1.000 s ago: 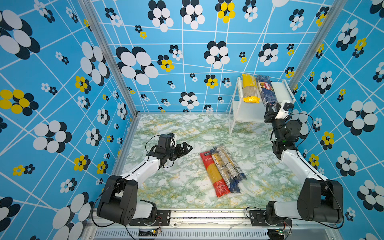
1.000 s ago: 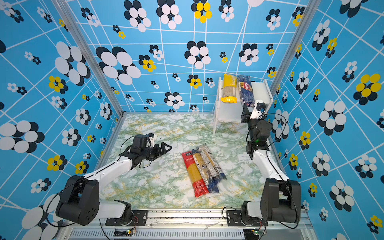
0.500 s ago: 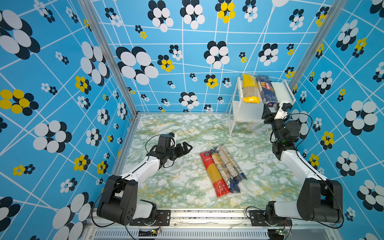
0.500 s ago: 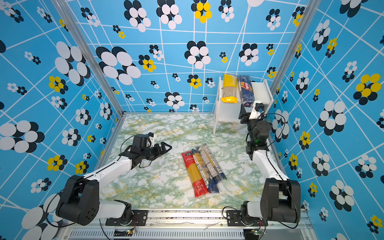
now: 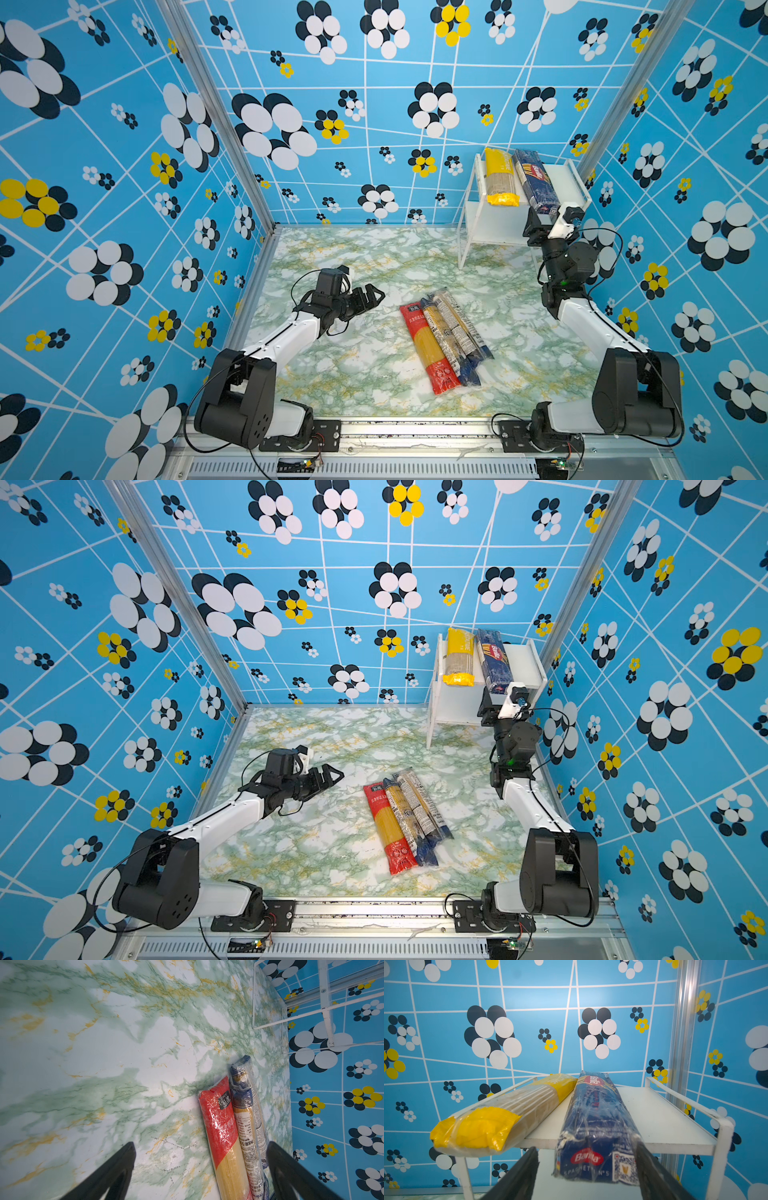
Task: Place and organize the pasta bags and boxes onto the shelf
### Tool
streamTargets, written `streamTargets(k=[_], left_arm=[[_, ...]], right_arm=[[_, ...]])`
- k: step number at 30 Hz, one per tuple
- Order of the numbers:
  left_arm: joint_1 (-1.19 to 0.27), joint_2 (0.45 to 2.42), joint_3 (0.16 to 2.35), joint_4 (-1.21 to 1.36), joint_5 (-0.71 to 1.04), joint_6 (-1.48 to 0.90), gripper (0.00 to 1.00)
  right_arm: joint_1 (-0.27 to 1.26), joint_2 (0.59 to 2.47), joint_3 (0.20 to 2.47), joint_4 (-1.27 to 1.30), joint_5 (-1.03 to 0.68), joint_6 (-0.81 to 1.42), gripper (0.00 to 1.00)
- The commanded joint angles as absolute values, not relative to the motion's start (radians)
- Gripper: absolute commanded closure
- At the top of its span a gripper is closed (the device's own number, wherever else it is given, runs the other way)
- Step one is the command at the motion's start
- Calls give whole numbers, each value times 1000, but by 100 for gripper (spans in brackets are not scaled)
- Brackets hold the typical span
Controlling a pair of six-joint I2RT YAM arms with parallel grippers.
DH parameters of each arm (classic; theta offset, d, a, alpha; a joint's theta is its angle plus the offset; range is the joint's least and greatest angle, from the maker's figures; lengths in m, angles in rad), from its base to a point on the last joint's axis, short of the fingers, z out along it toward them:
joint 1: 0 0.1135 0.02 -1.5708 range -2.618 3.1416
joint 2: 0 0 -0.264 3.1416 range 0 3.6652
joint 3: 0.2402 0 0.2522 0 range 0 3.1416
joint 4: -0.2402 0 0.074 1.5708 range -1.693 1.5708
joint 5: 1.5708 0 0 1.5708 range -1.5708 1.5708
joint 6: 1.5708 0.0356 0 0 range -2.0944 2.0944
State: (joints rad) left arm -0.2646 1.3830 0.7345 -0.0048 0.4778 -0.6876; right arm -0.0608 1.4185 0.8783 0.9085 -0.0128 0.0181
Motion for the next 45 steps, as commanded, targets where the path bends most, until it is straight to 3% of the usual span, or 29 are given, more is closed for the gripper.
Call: streamTargets(k=[1,19,24,27,36,45], left_arm=[[-273,1397,762,-6,476,-686,1],[-291,1399,762,5,477,-696,1],[-297,1395,762,4,474,-695,1],[-296,1390,758,3,474,-695,1],[-296,1374,756,-6,469,-689,1],[-299,1380,758,3,479,-694,1]], right_arm=[[-51,1440,876,920,20,15,23],[14,1256,904,574,173,-41,19],[29,1265,974,461,141,-27,1],[29,1268,955,510,28,-65,1],[31,1285,1059,357,-41,-34,1],[31,1301,1166,177,27,39,1]])
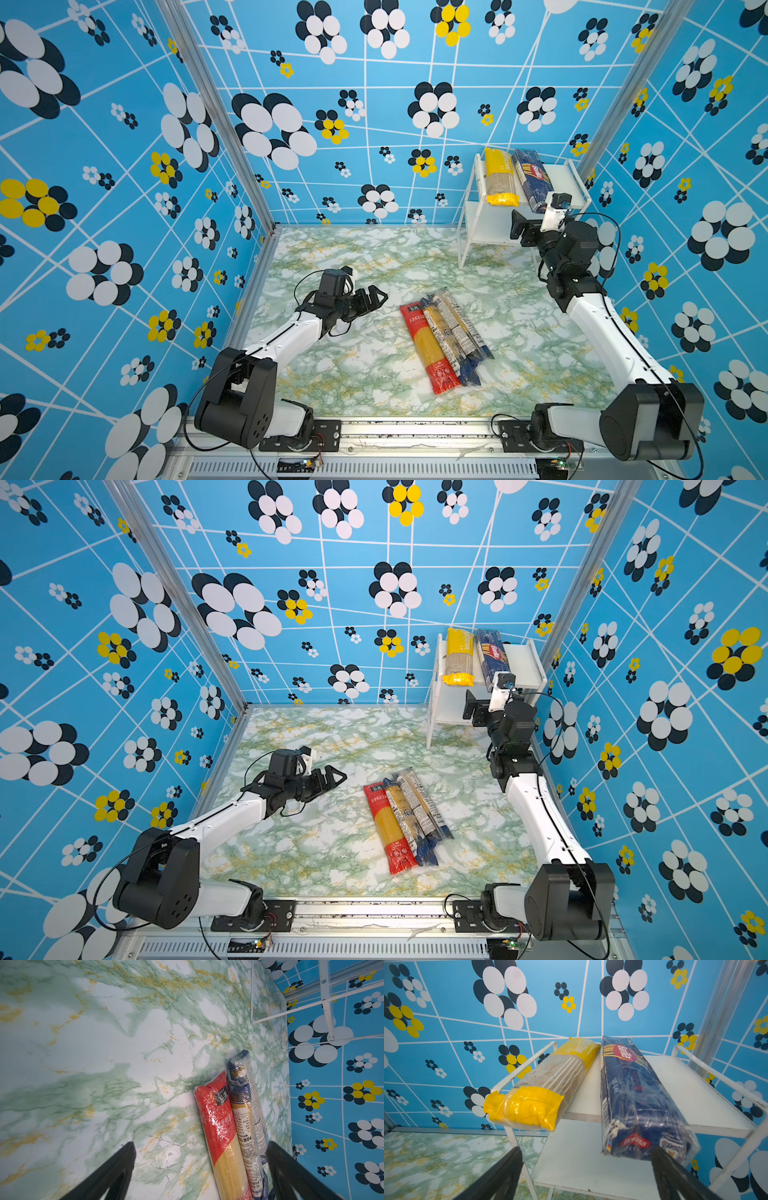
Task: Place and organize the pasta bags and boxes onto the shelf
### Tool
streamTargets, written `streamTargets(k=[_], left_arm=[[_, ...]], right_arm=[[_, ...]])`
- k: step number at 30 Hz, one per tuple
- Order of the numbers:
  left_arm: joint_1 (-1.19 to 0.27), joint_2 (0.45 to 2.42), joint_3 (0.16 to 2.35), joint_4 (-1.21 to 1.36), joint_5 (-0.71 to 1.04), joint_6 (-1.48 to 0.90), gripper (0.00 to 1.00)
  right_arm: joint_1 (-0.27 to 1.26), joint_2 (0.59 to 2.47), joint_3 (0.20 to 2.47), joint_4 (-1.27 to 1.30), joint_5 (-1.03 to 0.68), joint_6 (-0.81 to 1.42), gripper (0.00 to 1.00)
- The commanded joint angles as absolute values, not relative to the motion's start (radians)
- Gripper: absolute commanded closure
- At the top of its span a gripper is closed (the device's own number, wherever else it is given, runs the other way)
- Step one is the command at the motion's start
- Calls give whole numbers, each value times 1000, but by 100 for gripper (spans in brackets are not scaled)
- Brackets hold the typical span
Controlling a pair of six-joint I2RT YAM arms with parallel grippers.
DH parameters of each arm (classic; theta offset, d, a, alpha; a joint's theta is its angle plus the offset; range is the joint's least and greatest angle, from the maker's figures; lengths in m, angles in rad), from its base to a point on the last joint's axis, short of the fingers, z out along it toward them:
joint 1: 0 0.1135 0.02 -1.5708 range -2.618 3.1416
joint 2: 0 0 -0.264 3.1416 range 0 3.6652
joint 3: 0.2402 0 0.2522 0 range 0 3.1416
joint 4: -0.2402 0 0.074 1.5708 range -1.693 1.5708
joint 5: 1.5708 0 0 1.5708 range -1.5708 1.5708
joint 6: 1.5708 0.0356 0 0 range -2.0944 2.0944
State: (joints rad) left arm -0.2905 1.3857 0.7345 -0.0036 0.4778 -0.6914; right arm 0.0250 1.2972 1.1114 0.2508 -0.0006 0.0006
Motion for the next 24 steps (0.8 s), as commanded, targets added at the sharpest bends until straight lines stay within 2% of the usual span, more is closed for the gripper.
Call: streamTargets(k=[1,24], left_arm=[[-297,1380,758,2,480,-694,1],[-298,1369,760,-14,474,-683,1]], right_arm=[[32,1304,1177,169,36,50,1],[31,1388,1339,8,169,157,1]])
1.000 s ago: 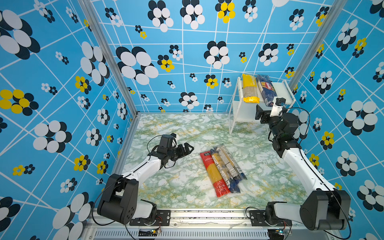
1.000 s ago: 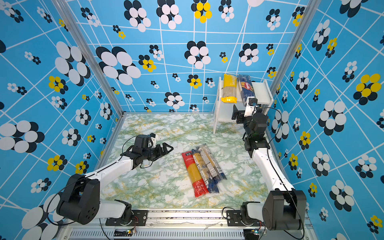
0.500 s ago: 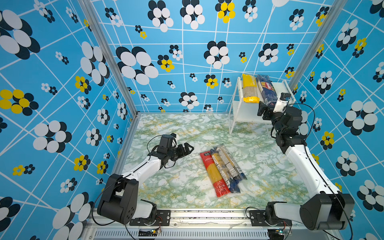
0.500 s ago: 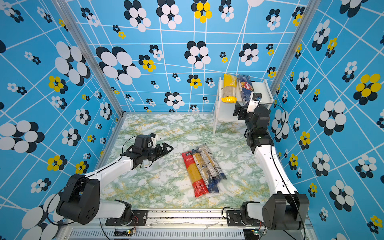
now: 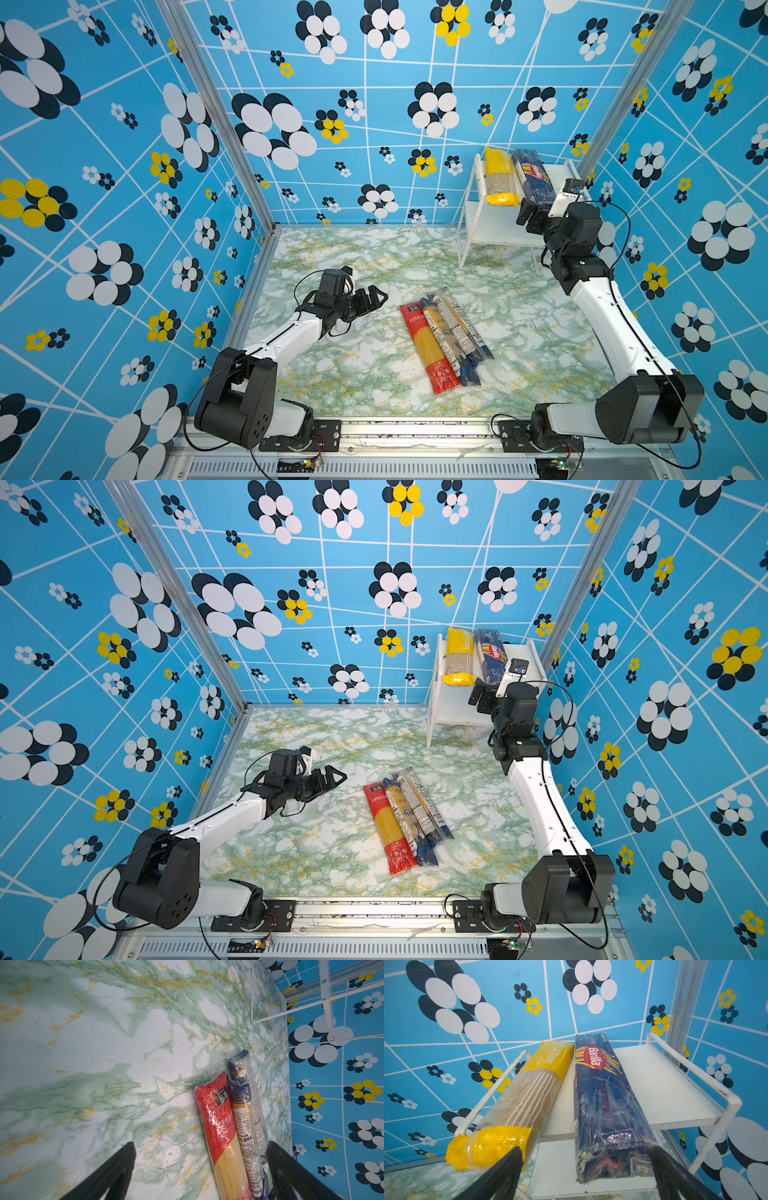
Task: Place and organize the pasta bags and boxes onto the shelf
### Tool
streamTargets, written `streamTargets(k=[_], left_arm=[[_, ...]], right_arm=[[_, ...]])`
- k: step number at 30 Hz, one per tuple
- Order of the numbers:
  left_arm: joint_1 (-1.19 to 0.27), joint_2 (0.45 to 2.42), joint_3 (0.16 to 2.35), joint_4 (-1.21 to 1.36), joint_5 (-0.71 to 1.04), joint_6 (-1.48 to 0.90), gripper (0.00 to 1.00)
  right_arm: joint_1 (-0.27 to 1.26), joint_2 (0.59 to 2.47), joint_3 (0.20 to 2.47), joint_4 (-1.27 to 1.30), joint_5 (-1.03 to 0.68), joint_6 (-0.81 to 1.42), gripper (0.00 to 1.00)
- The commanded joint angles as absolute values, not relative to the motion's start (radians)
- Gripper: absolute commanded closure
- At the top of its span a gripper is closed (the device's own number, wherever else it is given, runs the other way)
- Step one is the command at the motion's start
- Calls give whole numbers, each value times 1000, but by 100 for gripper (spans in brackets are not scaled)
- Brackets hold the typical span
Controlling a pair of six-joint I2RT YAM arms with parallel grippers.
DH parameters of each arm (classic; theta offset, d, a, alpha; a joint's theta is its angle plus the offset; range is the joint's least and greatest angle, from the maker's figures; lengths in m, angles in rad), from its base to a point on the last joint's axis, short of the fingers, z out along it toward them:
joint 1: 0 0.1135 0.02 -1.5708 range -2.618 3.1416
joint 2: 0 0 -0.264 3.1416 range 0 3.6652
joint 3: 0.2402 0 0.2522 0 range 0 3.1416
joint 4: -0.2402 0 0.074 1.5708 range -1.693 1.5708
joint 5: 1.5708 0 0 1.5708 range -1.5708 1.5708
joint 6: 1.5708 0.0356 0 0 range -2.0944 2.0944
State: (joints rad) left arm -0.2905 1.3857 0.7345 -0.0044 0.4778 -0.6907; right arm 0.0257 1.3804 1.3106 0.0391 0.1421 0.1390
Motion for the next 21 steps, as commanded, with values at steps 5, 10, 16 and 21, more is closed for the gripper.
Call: streamTargets(k=[5,10,16,21], left_arm=[[-297,1367,758,-11,475,-684,1],[-297,1358,759,-19,475,-679,1],[-298,1358,762,-20,474,-679,1],[-301,1357,764,-17,472,-683,1]], right_arm=[[31,1375,1315,-4,150,140,1],[32,1311,1214,22,108,118,1],[32,1184,1111,2,63,85,1],[33,1093,1057,-87,-20,52,1]])
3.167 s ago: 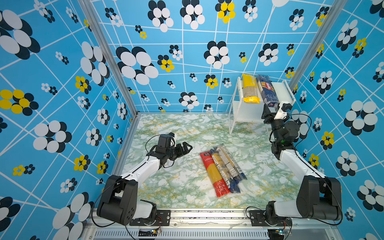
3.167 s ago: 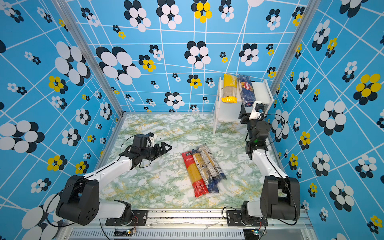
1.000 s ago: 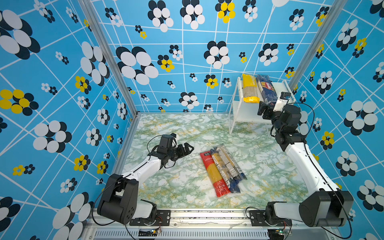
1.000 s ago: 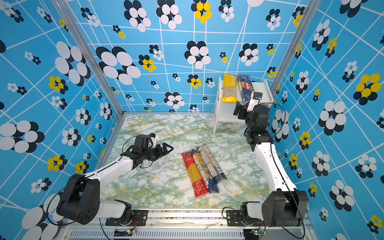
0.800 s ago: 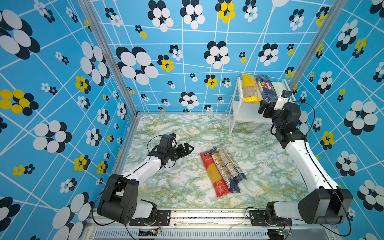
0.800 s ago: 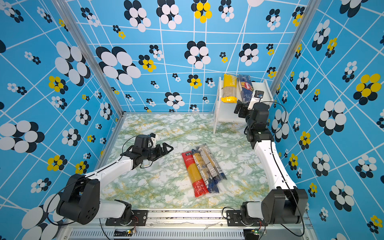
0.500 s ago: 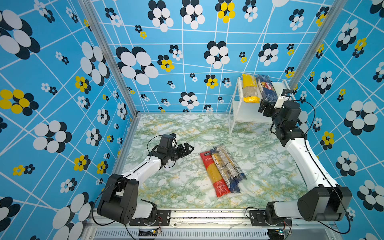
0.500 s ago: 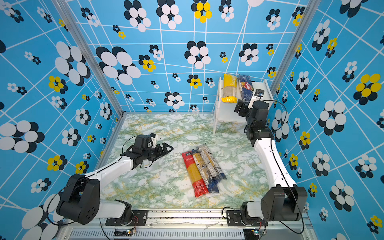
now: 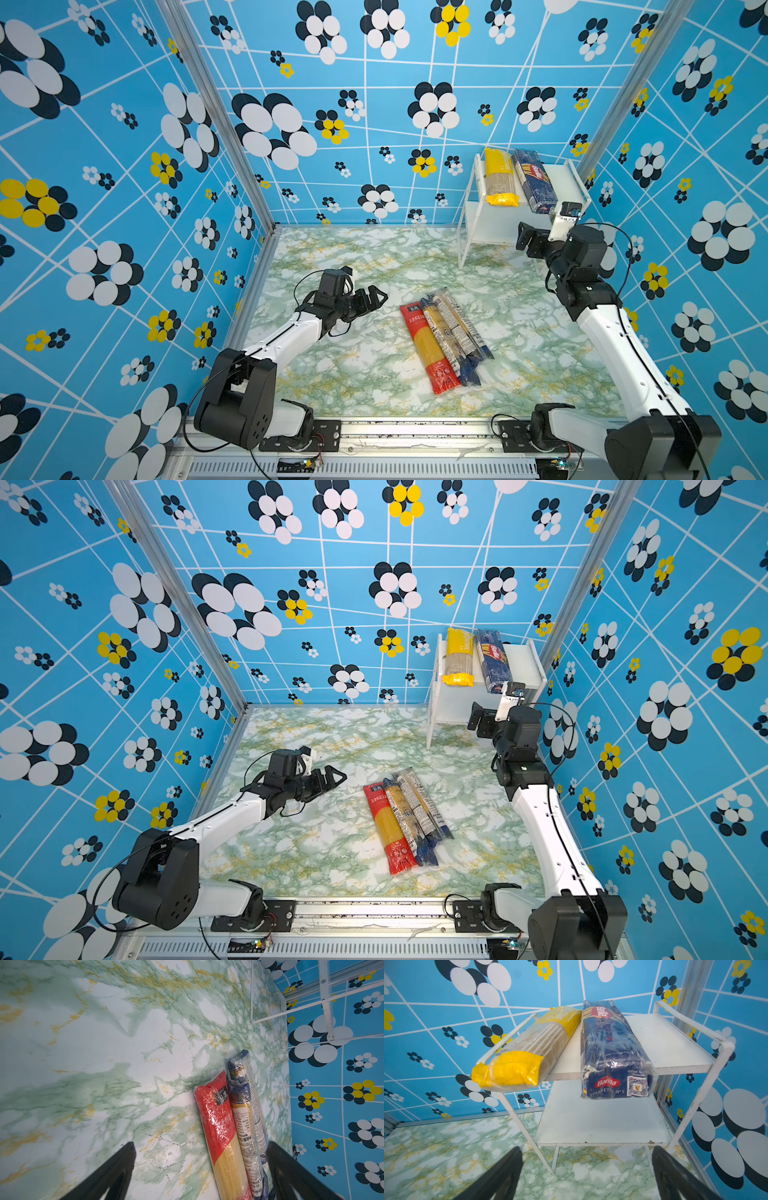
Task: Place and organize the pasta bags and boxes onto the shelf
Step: 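Move the right gripper down to the spaghetti bags on the table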
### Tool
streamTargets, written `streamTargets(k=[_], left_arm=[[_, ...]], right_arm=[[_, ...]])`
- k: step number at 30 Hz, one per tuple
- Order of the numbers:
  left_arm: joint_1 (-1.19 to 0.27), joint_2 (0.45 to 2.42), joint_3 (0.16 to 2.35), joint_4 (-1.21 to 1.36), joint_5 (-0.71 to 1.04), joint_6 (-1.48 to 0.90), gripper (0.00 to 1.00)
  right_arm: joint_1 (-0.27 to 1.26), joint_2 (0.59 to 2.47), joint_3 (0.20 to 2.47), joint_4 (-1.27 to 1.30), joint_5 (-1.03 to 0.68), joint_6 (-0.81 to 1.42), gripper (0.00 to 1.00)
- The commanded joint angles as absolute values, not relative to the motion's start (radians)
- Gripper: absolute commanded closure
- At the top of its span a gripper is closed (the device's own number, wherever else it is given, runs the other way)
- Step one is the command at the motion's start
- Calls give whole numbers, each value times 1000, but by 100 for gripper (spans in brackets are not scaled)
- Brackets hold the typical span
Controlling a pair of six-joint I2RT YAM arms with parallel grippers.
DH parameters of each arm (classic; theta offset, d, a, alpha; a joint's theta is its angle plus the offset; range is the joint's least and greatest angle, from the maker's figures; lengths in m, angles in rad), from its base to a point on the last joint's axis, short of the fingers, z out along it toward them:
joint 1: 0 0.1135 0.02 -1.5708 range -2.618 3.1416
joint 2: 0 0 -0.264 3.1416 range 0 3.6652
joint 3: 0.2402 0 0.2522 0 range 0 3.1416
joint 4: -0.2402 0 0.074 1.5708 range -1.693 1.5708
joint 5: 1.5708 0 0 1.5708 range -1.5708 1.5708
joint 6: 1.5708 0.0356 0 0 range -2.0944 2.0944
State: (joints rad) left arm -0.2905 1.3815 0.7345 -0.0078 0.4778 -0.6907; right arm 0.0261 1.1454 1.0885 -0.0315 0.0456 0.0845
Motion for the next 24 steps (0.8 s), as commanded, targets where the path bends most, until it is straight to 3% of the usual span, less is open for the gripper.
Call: streamTargets(k=[1,9,24], left_arm=[[-302,1356,764,-18,471,-683,1],[-320,1353,767,-26,466,-679,1],[-368,1347,736,-15,458,-706,1]], right_arm=[[33,1072,1032,-91,-31,52,1],[71,984,843,-144,-125,102,2],[525,1072,687,-244,44,233,9]])
